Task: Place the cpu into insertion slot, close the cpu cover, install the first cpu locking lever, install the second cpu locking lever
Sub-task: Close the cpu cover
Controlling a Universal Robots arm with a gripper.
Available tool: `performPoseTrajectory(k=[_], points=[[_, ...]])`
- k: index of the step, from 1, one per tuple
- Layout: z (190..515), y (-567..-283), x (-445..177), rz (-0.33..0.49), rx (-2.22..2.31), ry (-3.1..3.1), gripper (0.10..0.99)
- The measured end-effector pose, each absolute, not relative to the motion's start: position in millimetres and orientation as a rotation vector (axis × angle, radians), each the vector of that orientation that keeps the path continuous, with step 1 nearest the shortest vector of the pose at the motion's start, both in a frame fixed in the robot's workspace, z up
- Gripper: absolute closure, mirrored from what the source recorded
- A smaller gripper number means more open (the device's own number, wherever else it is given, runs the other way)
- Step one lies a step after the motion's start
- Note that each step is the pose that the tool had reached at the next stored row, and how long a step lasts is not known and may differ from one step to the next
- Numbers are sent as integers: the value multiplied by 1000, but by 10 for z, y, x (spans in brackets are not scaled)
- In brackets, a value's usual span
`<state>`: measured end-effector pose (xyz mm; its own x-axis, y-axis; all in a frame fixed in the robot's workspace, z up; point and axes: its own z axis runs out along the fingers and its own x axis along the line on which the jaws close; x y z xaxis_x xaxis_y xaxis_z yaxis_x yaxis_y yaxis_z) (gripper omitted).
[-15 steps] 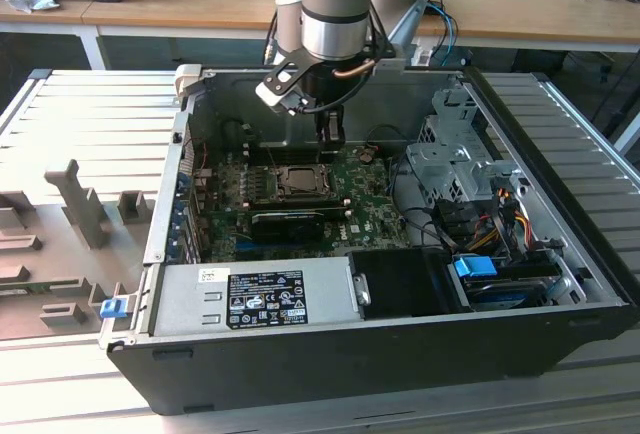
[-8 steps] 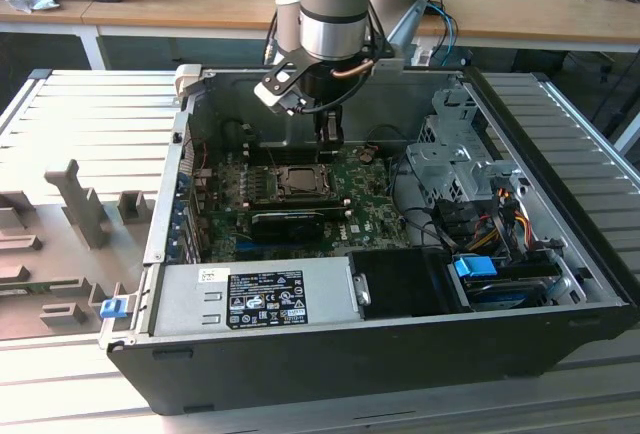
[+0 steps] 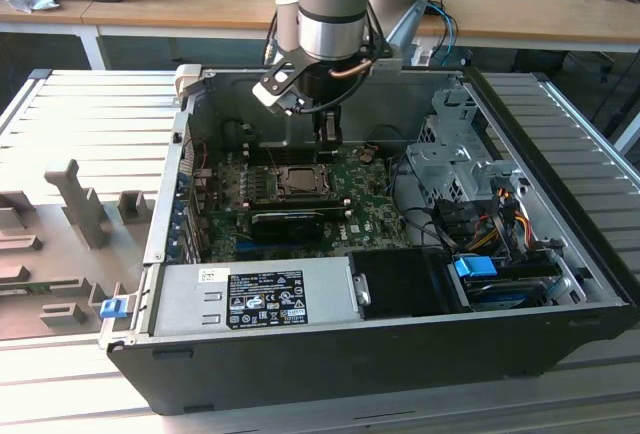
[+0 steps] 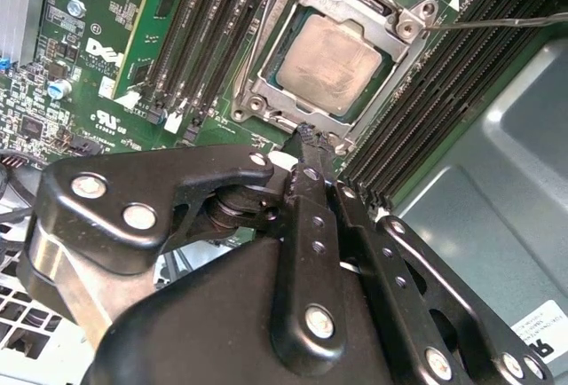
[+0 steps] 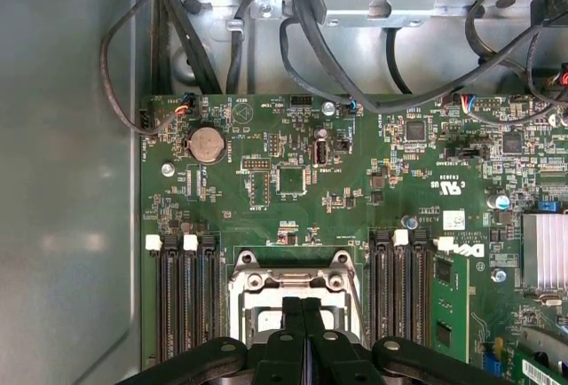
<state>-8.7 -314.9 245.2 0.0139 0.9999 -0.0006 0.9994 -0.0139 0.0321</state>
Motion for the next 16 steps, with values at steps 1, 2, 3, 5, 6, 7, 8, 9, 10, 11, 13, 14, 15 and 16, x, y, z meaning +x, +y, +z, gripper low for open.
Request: performPoseTrajectory(k=[1, 2, 3, 5, 6, 7, 8, 9, 10, 11, 13, 14, 15, 16], points=[[2452, -3149, -91, 34, 2220, 2190, 980], [2452, -3149, -95, 34, 2220, 2190, 980], [2452, -3149, -104, 34, 2220, 2190, 980], [2451, -3149, -130, 35, 2220, 2190, 980], [2451, -3149, -145, 35, 2220, 2190, 980], [2451, -3149, -171, 35, 2220, 2190, 980], [2451, -3149, -208, 35, 2220, 2190, 980], [2451, -3149, -236, 35, 2220, 2190, 980], [2451, -3149, -249, 35, 2220, 2190, 980], [2451, -3149, -261, 35, 2220, 2190, 980], [2450, -3149, -279, 35, 2220, 2190, 980], [2450, -3149, -286, 34, 2220, 2190, 980], [2450, -3149, -294, 35, 2220, 2190, 980], [2450, -3149, -302, 34, 2220, 2190, 980]])
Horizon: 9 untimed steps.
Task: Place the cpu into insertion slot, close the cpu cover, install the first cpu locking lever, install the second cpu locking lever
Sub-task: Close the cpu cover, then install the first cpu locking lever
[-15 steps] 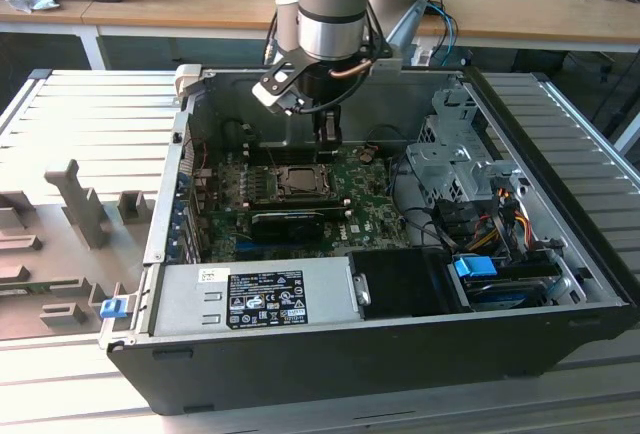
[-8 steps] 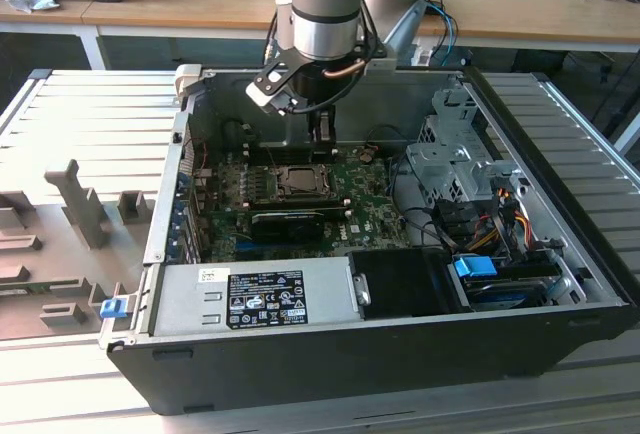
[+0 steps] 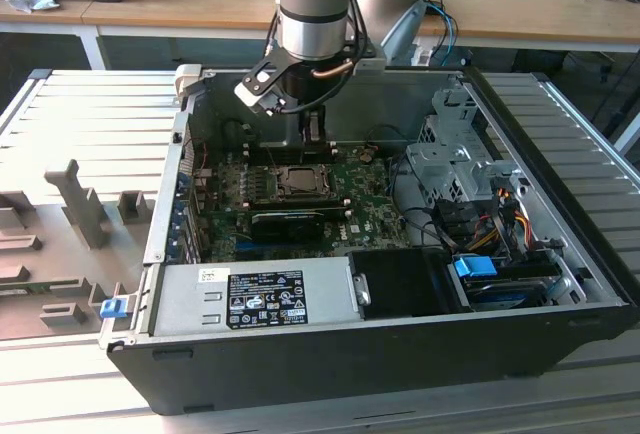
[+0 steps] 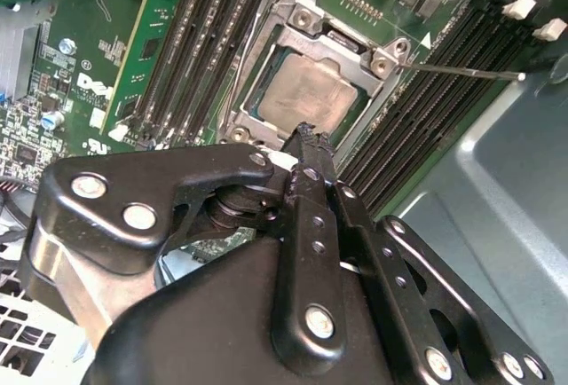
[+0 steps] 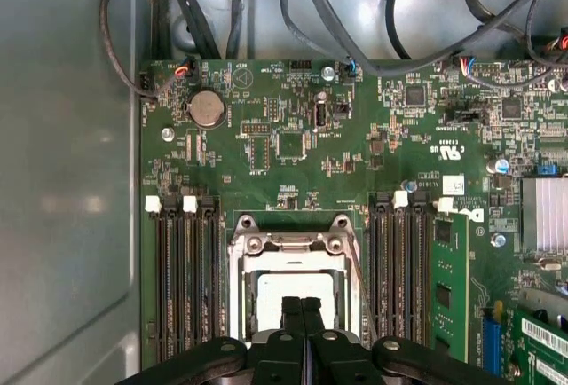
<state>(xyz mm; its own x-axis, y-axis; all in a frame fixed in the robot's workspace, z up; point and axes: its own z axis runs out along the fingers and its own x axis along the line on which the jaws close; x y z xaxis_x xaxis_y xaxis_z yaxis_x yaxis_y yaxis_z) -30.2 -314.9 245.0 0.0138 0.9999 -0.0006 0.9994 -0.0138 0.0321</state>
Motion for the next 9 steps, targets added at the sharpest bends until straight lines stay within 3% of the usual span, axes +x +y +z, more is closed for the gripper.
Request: performPoseTrajectory(k=[9], points=[[2470, -3149, -320, 35, 2220, 2190, 980]])
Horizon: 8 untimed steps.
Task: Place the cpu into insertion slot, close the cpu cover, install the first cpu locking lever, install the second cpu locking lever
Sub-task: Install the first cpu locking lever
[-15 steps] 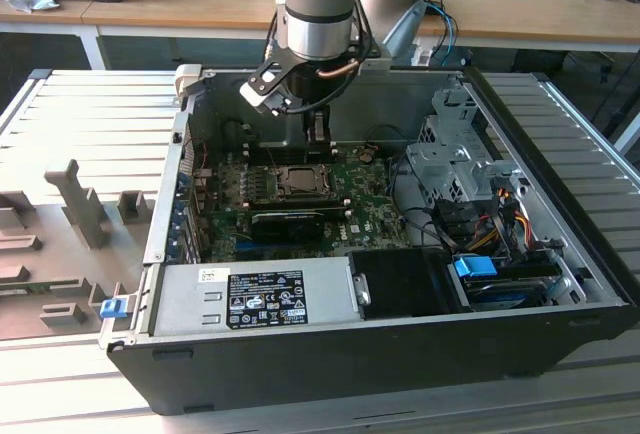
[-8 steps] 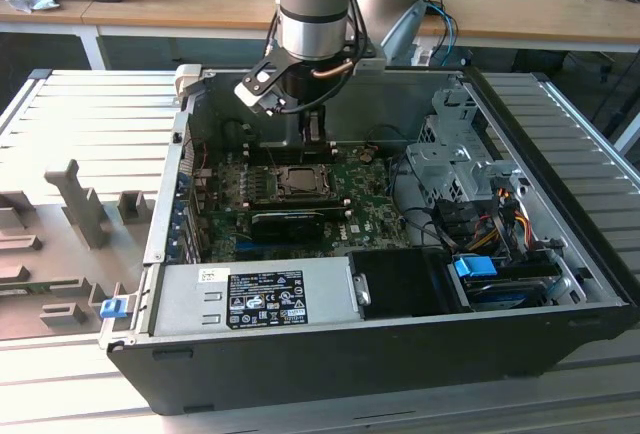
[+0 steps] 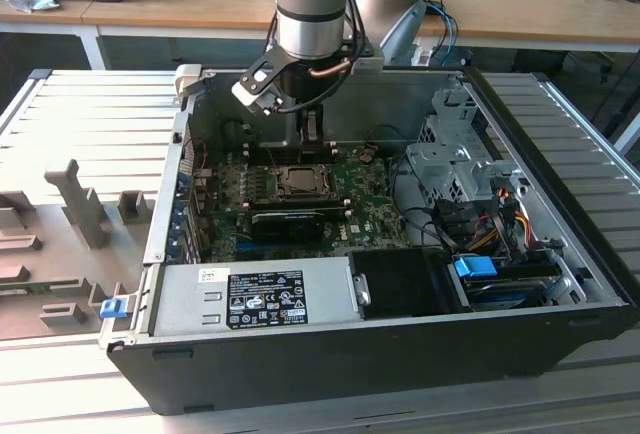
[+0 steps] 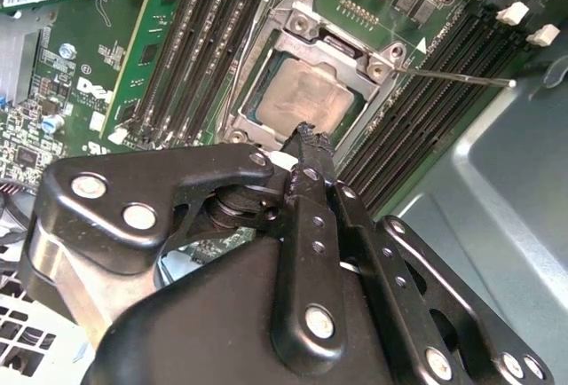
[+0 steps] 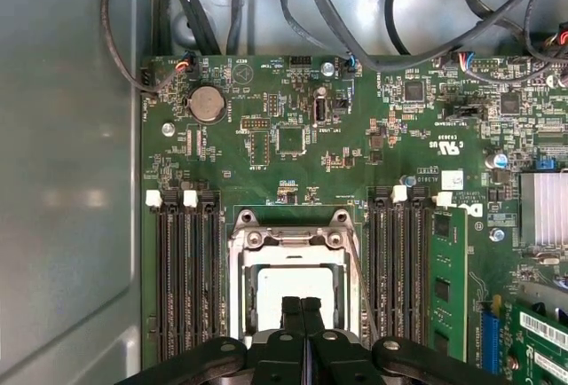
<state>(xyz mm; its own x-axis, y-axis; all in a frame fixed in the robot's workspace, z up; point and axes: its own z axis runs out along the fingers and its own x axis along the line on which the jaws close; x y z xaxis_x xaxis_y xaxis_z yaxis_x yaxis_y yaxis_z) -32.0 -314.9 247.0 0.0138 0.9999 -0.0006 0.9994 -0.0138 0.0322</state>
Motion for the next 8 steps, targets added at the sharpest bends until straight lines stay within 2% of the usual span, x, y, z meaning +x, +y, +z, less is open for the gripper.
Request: performPoseTrajectory(k=[8], points=[[2533, -3149, -320, 35, 2220, 2190, 980]])
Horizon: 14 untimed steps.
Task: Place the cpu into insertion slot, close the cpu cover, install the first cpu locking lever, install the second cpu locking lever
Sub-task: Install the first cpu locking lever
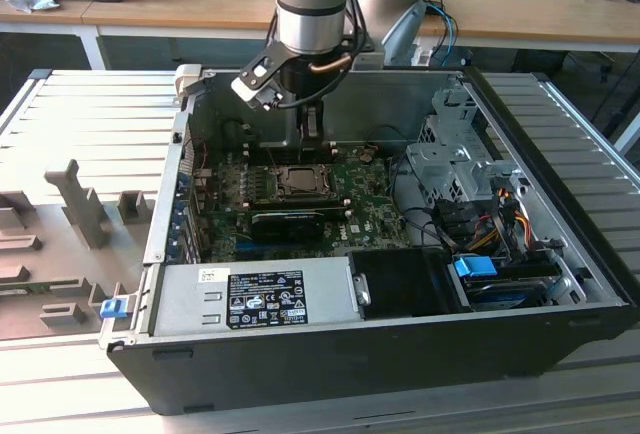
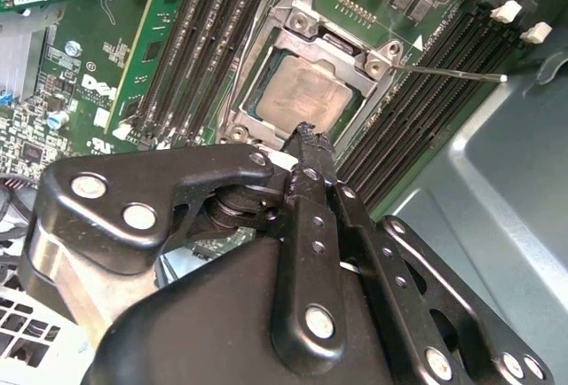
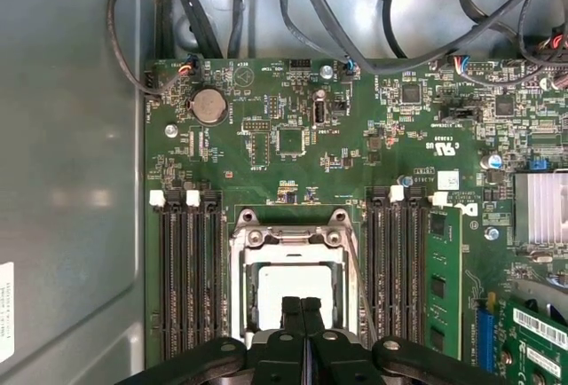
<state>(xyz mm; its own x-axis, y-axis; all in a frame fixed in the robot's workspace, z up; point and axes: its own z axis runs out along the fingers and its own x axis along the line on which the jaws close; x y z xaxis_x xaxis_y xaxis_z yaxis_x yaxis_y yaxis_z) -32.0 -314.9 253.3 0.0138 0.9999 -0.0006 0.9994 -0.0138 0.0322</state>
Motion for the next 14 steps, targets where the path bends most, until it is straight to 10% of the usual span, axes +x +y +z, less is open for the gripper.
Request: performPoseTrajectory(k=[14], points=[[2610, -3149, -320, 34, 2220, 2190, 980]])
